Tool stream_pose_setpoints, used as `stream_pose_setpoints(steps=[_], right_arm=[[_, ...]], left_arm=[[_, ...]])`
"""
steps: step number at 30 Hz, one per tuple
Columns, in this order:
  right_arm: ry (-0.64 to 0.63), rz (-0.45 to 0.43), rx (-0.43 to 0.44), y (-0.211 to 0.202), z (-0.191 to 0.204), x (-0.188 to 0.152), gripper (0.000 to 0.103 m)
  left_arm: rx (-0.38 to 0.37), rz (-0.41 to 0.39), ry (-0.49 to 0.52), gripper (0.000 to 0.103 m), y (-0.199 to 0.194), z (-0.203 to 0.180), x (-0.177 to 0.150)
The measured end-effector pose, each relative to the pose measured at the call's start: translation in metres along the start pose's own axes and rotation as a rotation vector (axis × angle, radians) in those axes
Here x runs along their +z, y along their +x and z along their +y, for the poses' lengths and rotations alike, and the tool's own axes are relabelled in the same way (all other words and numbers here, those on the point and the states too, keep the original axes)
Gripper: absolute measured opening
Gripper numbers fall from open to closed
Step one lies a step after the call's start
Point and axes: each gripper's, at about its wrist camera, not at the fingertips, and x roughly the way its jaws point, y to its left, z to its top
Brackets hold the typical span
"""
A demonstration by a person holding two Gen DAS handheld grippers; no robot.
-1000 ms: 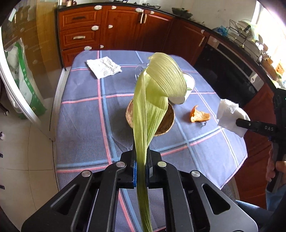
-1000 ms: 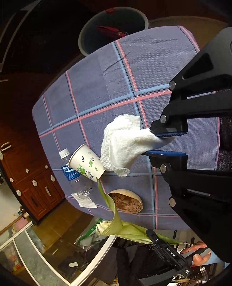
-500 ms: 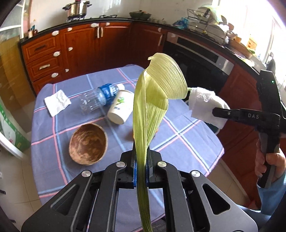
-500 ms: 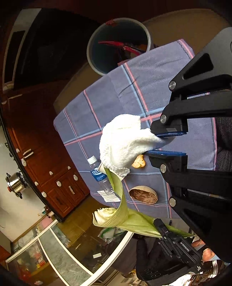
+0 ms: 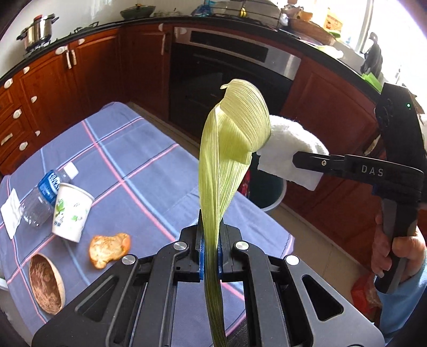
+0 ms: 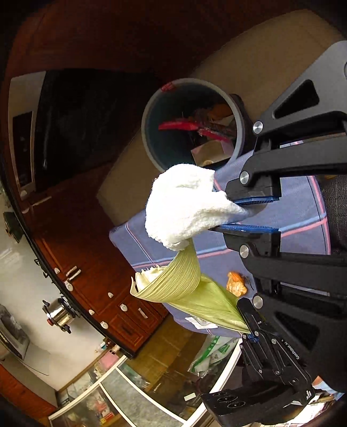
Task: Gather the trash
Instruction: 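Lift the husk and tissue and carry them over the teal bin, then open both tools over the teal bin to drop husk and tissue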
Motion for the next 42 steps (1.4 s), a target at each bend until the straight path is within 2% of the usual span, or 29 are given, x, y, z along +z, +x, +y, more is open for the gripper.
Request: stream_pose_setpoints(steps=[7, 14, 21, 25, 27, 28, 29, 30, 31, 32, 34, 36, 42], right_arm=[[0.097, 0.008, -0.022, 0.018, -0.059, 0.016, 0.012], [0.186, 0.066, -0.06, 0.05, -0.115, 0.014, 0.012], [0.226, 0.121, -0.072, 0.084, -0.145, 0.015, 0.012], [0.232, 0.131, -0.075, 0.094, -0.15, 0.019, 0.016], [0.236, 0.132, -0.076, 0.097, -0.151, 0.021, 0.022], [0.24, 0.132, -0.075, 0.099, -0.15, 0.022, 0.037], [0.24, 0.129, -0.076, 0.099, -0.15, 0.022, 0.058], [0.239, 0.124, -0.075, 0.1, -0.149, 0.023, 0.067], [0.246, 0.127, -0.068, 0.101, -0.15, 0.024, 0.08], [0.262, 0.137, -0.052, 0.102, -0.15, 0.024, 0.087], [0.307, 0.154, -0.025, 0.106, -0.157, 0.024, 0.087], [0.346, 0.169, -0.013, 0.11, -0.162, 0.021, 0.088], [0.37, 0.163, -0.042, 0.107, -0.164, 0.016, 0.093]], left_arm=[[-0.036, 0.099, 0.047, 0.007, 0.06, -0.039, 0.033], [-0.083, 0.226, 0.06, 0.007, 0.124, -0.061, 0.046], [-0.086, 0.314, 0.023, 0.007, 0.169, -0.056, 0.053], [-0.08, 0.345, -0.003, 0.007, 0.188, -0.05, 0.06], [-0.078, 0.356, -0.006, 0.007, 0.196, -0.049, 0.063], [-0.075, 0.361, -0.007, 0.008, 0.2, -0.048, 0.064], [-0.067, 0.367, -0.01, 0.011, 0.204, -0.047, 0.066], [-0.064, 0.375, -0.015, 0.011, 0.207, -0.046, 0.066], [-0.057, 0.385, -0.02, 0.022, 0.209, -0.047, 0.066], [-0.048, 0.395, -0.022, 0.043, 0.211, -0.047, 0.067], [-0.012, 0.381, -0.012, 0.064, 0.21, -0.047, 0.067], [0.006, 0.363, 0.007, 0.065, 0.206, -0.048, 0.067], [0.033, 0.341, 0.046, 0.078, 0.195, -0.05, 0.064]])
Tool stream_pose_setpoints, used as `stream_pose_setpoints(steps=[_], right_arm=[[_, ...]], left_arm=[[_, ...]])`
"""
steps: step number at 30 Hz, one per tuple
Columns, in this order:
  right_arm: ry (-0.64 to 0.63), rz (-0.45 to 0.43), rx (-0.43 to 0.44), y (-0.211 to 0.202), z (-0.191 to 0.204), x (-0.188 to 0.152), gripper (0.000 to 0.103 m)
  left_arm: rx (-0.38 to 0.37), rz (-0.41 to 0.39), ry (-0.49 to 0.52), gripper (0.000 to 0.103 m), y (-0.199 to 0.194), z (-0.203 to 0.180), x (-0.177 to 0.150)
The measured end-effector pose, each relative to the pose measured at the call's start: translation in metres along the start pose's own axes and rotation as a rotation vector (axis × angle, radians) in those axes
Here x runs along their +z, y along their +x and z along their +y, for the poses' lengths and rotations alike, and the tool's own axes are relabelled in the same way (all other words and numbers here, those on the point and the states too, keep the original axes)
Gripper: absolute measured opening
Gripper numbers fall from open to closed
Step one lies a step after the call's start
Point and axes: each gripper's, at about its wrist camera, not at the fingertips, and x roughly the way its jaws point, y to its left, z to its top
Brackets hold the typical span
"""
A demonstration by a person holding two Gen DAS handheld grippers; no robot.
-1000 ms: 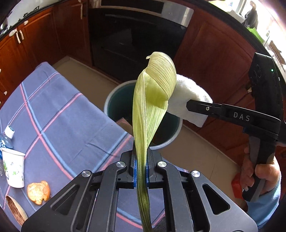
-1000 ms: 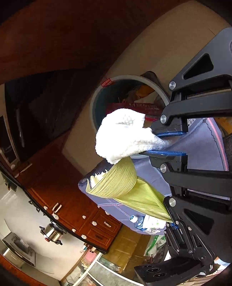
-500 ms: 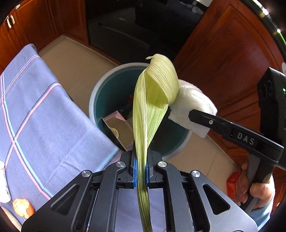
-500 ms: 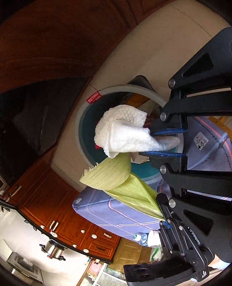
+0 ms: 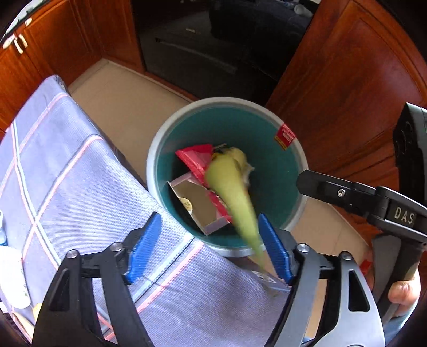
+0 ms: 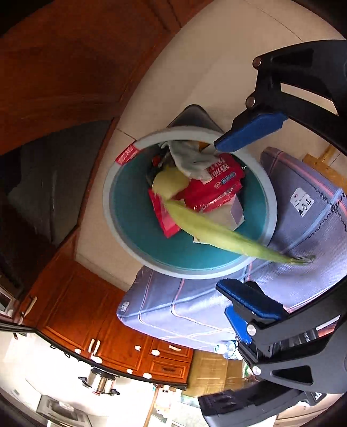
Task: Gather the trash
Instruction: 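Open both tools over the teal bin to drop husk and tissue, then return both tools to the table toward the coconut bowl and paper cup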
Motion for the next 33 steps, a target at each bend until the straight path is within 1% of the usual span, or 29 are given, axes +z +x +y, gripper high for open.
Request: stream_pose_setpoints(steps=[2, 7, 18, 25, 33], right_arm=[[-0.01, 0.002, -0.014, 0.0, 0.0, -0.001, 0.093], [-0.029, 0.003, -0.032, -0.003, 0.007, -0.003, 0.093], [-0.068, -0.014, -0.047, -0.021, 0.026, -0.015, 0.093], [-0.11, -0.032, -0.053, -0.037, 0.049, -0.031, 0.093], [-0.175, -0.025, -0.053, -0.045, 0.089, -0.055, 0.093]], left_arm=[[0.004, -0.008, 0.003, 0.081, -0.003, -0.001, -0.001], [0.001, -0.029, 0.008, 0.083, -0.01, -0.002, -0.003], [-0.013, -0.084, 0.008, 0.085, -0.043, -0.006, -0.011], [-0.028, -0.132, -0.019, 0.09, -0.068, 0.007, -0.033], [-0.033, -0.191, -0.08, 0.094, -0.096, 0.036, -0.065]])
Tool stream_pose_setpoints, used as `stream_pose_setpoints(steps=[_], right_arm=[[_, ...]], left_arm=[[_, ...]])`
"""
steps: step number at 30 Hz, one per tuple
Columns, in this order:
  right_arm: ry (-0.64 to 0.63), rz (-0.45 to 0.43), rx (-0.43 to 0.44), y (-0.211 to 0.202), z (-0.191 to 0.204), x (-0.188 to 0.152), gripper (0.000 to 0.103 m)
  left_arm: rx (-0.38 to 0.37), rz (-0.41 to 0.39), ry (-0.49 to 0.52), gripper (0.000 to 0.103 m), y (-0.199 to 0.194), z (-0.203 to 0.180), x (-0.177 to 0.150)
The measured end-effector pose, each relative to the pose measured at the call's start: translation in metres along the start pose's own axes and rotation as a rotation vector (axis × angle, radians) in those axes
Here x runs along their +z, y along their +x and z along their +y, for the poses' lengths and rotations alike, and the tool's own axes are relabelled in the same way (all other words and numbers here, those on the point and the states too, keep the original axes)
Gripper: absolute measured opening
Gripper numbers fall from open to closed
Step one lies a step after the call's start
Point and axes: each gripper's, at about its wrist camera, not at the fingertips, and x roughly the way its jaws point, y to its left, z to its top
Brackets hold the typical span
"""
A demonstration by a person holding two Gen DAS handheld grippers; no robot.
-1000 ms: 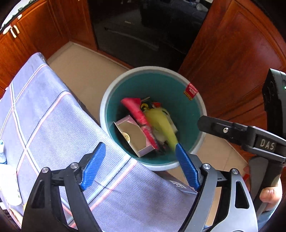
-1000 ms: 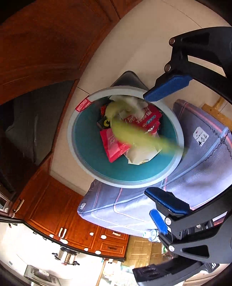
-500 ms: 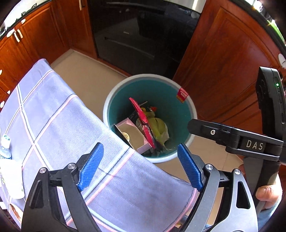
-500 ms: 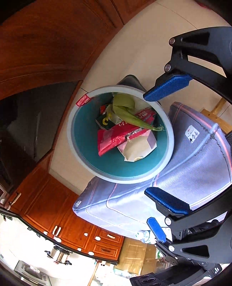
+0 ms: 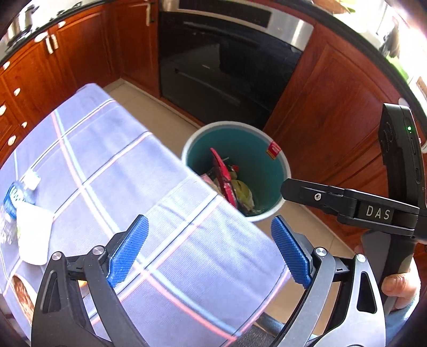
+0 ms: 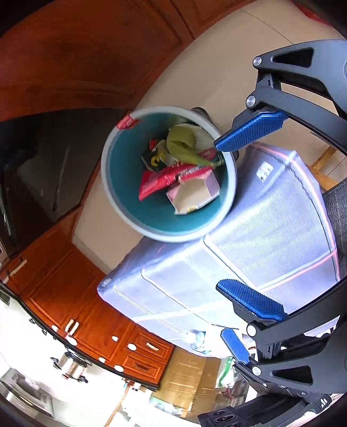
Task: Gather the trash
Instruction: 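Return both tools to the table toward the coconut bowl and paper cup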
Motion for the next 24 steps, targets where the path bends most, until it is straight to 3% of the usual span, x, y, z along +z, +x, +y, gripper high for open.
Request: stream_pose_setpoints(steps=[17, 24], right_arm=[[-0.206, 0.085, 0.003, 0.012, 0.116, -0.048, 0.093], [-0.275, 0.127, 0.0, 0.03, 0.161, -0.066, 0.093]], left_arm=[[-0.004, -0.099, -0.215, 0.099, -0.073, 0.101, -0.071], [0.027, -0.128, -0.285, 0.099, -0.096, 0.145, -0.103]])
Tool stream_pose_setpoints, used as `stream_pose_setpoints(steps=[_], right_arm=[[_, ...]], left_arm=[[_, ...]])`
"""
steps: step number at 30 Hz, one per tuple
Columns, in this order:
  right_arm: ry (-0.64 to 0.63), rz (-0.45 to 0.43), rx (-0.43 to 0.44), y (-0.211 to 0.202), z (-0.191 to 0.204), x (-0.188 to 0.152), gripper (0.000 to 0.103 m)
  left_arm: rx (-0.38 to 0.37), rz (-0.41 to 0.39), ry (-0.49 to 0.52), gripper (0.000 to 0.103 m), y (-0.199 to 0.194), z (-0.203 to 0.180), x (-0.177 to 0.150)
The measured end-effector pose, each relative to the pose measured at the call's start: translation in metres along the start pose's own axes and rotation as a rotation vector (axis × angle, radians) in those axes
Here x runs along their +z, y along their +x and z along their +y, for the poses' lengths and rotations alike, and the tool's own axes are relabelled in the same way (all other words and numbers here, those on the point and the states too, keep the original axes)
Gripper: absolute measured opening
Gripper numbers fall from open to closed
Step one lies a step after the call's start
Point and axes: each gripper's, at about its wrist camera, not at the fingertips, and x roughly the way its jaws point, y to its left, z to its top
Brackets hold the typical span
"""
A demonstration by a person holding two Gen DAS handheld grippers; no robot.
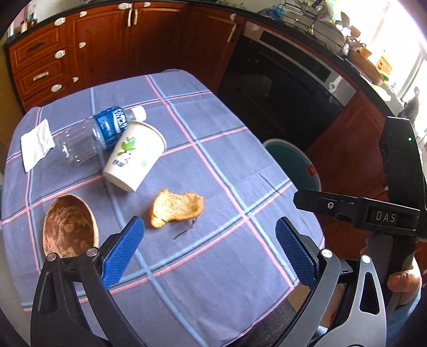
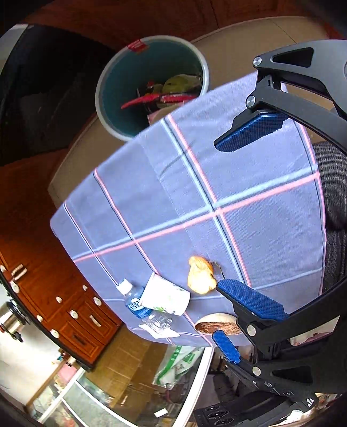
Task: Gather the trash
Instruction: 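Return both tools to the table toward the coconut bowl and paper cup, then grasp the paper cup rim with the right tool while the left tool grasps the coconut bowl rim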
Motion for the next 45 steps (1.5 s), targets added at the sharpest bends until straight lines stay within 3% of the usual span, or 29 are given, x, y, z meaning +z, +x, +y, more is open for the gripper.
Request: stream_pose_setpoints(steps=[8, 13, 23, 28, 36, 37, 40, 45], right_arm=[[-0.091, 0.059, -0.007, 0.027, 0.052, 0.0, 0.093], [-0.178, 0.087, -0.01, 0.045, 0.086, 0.01, 0.093], [-0.361, 0.055, 0.062, 0.091, 0.148, 0.053, 0.093], [-0.449, -0.002, 0.051, 0.107, 0.165, 0.081, 0.093], [-0.426, 0.073, 0.056, 0.139, 0.162, 0.097, 0.093], [-0.434, 0.075, 0.053, 0.14, 0.163, 0.093, 0.09], [-0.443, 0.104, 0.072, 0.138, 0.163, 0.081, 0.071], [-0.472, 0.142, 0.08, 0.131, 0.162, 0.055, 0.058]], left_arm=[[0.044, -0.018, -0.046, 0.099, -0.014, 0.051, -0.016], [0.119, -0.029, -0.075, 0.099, -0.022, 0.092, -0.026], [0.211, 0.002, -0.212, 0.099, -0.02, 0.171, -0.044], [0.235, 0.012, -0.229, 0.099, -0.015, 0.189, -0.049], [0.243, 0.044, -0.188, 0.099, 0.003, 0.187, -0.051], [0.247, 0.048, -0.183, 0.099, 0.005, 0.186, -0.051], [0.251, 0.054, -0.184, 0.099, 0.008, 0.187, -0.053], [0.256, 0.048, -0.205, 0.099, 0.006, 0.191, -0.058]])
